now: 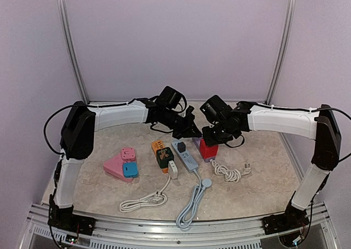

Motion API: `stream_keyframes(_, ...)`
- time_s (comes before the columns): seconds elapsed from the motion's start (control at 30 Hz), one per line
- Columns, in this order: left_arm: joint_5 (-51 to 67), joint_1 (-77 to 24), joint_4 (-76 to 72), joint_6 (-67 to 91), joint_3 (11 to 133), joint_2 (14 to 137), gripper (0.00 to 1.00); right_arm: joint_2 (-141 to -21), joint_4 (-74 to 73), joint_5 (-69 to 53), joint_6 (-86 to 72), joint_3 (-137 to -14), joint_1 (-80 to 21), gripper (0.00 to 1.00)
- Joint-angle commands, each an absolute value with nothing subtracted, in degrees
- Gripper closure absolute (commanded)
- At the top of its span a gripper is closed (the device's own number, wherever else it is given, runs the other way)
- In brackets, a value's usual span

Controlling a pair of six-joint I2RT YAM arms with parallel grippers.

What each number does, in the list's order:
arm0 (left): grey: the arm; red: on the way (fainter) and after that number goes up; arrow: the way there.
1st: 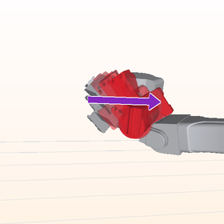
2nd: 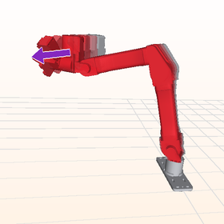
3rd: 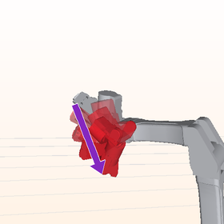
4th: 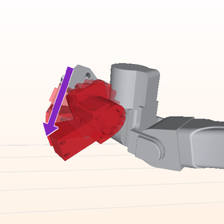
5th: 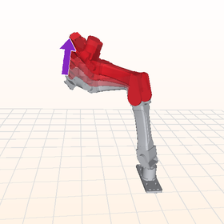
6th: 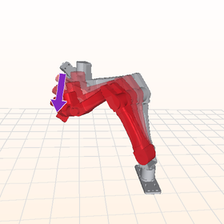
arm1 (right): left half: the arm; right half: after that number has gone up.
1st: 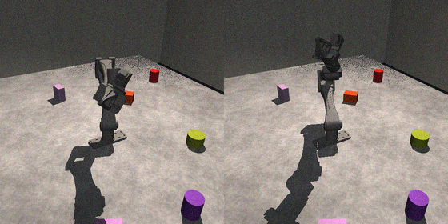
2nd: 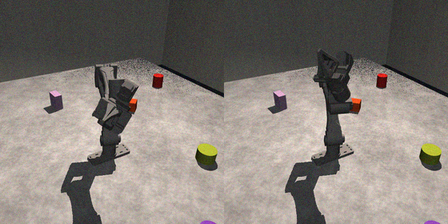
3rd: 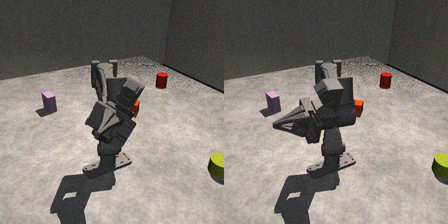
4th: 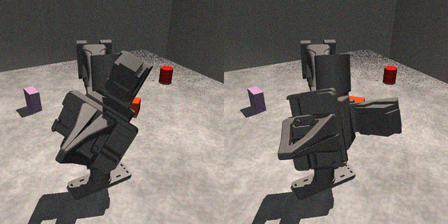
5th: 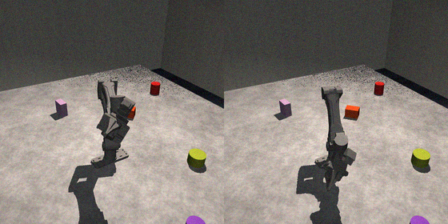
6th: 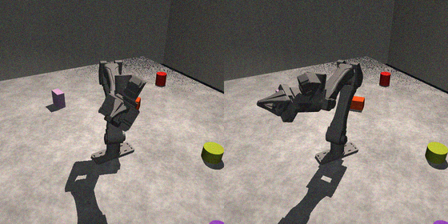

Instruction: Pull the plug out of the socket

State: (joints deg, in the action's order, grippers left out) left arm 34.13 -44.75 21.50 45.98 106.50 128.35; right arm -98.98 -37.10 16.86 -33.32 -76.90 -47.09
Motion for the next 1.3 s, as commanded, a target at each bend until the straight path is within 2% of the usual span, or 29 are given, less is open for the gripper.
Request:
stream_keyframes(0.0,34.8,-45.9,23.5,44.8,109.0,131.0,1.0,-97.0,-37.4,18.2,-33.8,-76.0,-47.8,0.81)
stream_keyframes(0.37,35.2,-47.0,23.9,45.9,110.9,134.7,1.0,-96.9,-35.2,18.1,-34.8,-75.8,-47.6,0.82)
stream_keyframes(0.83,28.8,-48.0,36.3,46.8,116.1,138.4,1.0,-95.6,-33.8,20.0,-34.0,-77.9,-47.6,0.83)
stream_keyframes(1.27,27.8,-48.0,38.7,47.8,117.6,140.1,1.0,-93.5,-33.4,21.2,-32.7,-79.7,-47.7,0.84)
